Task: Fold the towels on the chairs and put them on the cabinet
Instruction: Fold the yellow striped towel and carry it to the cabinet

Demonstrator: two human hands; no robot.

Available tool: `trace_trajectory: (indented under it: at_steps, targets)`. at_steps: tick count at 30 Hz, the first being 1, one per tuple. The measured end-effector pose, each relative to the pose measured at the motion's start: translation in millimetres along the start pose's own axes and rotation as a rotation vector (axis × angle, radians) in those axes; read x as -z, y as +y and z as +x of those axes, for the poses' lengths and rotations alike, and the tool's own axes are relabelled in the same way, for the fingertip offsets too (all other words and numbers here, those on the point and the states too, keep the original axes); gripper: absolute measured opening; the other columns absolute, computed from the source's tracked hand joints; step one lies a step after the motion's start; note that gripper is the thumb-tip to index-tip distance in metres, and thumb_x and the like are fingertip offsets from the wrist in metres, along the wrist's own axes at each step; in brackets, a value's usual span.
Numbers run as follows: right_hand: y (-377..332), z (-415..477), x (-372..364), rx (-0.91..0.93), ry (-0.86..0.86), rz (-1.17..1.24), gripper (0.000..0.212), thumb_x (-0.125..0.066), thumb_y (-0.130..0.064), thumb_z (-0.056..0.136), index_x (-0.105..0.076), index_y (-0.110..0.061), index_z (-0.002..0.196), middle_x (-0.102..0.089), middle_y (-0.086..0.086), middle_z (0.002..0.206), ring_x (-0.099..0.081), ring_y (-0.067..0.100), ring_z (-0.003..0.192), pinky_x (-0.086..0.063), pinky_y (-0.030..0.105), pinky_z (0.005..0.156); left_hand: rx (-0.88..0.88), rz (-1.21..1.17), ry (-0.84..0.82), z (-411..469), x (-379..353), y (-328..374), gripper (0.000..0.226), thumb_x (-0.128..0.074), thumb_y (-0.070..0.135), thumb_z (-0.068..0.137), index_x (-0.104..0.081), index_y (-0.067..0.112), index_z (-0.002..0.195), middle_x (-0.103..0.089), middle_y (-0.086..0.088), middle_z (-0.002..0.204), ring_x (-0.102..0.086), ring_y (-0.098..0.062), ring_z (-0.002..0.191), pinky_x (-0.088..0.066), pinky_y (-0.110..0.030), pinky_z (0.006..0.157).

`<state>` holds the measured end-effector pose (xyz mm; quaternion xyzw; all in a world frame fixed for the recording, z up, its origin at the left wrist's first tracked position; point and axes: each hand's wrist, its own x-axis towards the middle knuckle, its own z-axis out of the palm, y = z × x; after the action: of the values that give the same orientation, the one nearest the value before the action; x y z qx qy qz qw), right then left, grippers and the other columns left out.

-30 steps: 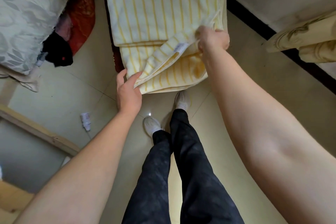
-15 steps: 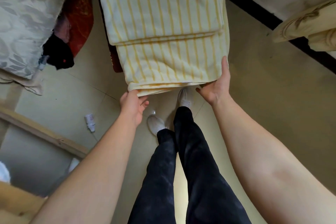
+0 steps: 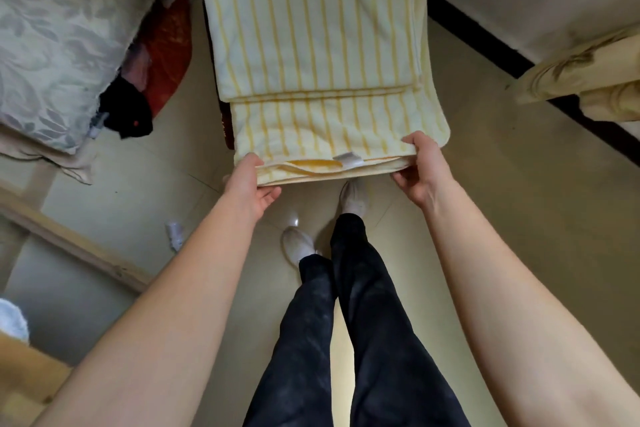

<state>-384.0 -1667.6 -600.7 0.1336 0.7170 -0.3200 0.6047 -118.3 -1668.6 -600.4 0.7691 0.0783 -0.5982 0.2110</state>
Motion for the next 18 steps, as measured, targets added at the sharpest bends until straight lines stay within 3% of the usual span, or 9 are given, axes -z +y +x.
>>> trace_trajectory:
  at_steps: [4, 6, 8, 9, 12, 13, 16, 18]
  targets:
    - [-72.3, -7.0, -45.5, 0.105, -0.096, -0.073, 0.026, -0.059, -0.021, 0.083, -0.061, -0.019, 0.109, -0.066, 0.000, 0.088, -0.067, 0.013, 0.074, -0.054, 0.024, 0.052, -0.133, -0.095, -0.052, -9.7, -21.0, 70.4, 0.045, -0.050, 0.022, 0.088, -0.057, 0.010, 0.131, -0.069, -0.010, 0.101, -0.066, -0.017, 0.055, -0.050, -0.022, 0.045]
    - [-105.7, -7.7, -71.8, 0.160, -0.268, 0.090, 0.032, -0.061, -0.026, 0.088, -0.060, -0.013, 0.117, -0.066, 0.005, 0.100, -0.069, 0.017, 0.088, -0.059, 0.029, 0.064, -0.340, -0.241, -0.130, -13.4, -37.6, 106.6, 0.050, -0.056, 0.027, 0.090, -0.052, 0.009, 0.137, -0.067, -0.009, 0.111, -0.070, -0.017, 0.074, -0.055, -0.027, 0.055]
    - [-124.1, -3.1, -91.4, 0.207, -0.356, 0.176, 0.039, -0.062, -0.033, 0.092, -0.056, -0.007, 0.120, -0.061, 0.010, 0.106, -0.069, 0.022, 0.095, -0.060, 0.036, 0.084, -0.545, -0.146, -0.062, -8.0, -49.8, 126.2, 0.073, -0.067, 0.030, 0.085, -0.031, 0.017, 0.148, -0.059, -0.003, 0.123, -0.065, -0.012, 0.099, -0.058, -0.029, 0.076]
    - [-127.2, 0.8, -99.0, 0.244, -0.337, 0.102, 0.039, -0.062, -0.033, 0.093, -0.054, -0.007, 0.122, -0.060, 0.009, 0.105, -0.068, 0.020, 0.094, -0.059, 0.036, 0.086, -0.627, 0.031, 0.009, -2.1, -53.4, 130.0, 0.078, -0.069, 0.032, 0.083, -0.026, 0.024, 0.148, -0.057, 0.001, 0.124, -0.062, -0.010, 0.105, -0.055, -0.028, 0.085]
    - [-122.9, 24.2, -110.0, 0.448, -0.082, -0.351, 0.034, -0.062, -0.020, 0.090, -0.060, -0.012, 0.123, -0.065, -0.001, 0.099, -0.071, 0.010, 0.083, -0.060, 0.031, 0.072, -0.848, 0.726, 0.191, 20.7, -60.8, 130.0, 0.035, -0.054, 0.034, 0.093, -0.051, 0.031, 0.128, -0.055, 0.003, 0.119, -0.052, -0.019, 0.114, -0.041, -0.029, 0.096]
    - [-122.3, 34.1, -109.0, 0.542, 0.043, -0.498, 0.039, -0.064, -0.023, 0.086, -0.060, -0.016, 0.125, -0.065, -0.005, 0.101, -0.070, 0.009, 0.086, -0.059, 0.032, 0.078, -0.867, 0.890, 0.254, 31.3, -63.9, 131.1, 0.036, -0.048, 0.037, 0.097, -0.052, 0.029, 0.132, -0.052, -0.003, 0.127, -0.047, -0.025, 0.121, -0.036, -0.032, 0.103]
    - [-126.6, 52.4, -94.4, 0.733, 0.338, -0.861, 0.075, -0.071, -0.053, 0.074, -0.047, -0.026, 0.139, -0.051, -0.001, 0.133, -0.054, 0.015, 0.118, -0.042, 0.031, 0.105, -0.811, 1.042, 0.390, 43.0, -73.4, 129.7, 0.056, -0.048, 0.054, 0.094, -0.040, 0.034, 0.146, -0.025, -0.012, 0.151, -0.024, -0.033, 0.139, -0.020, -0.045, 0.116]
    - [-133.2, 63.5, -84.8, 0.638, 0.288, -0.895, 0.099, -0.072, -0.068, 0.066, -0.039, -0.022, 0.147, -0.045, 0.001, 0.143, -0.046, 0.021, 0.132, -0.038, 0.039, 0.111, -0.761, 0.960, 0.338, 49.8, -78.5, 129.1, 0.059, -0.053, 0.055, 0.091, -0.034, 0.039, 0.145, -0.011, -0.013, 0.157, -0.019, -0.033, 0.143, -0.020, -0.044, 0.115]
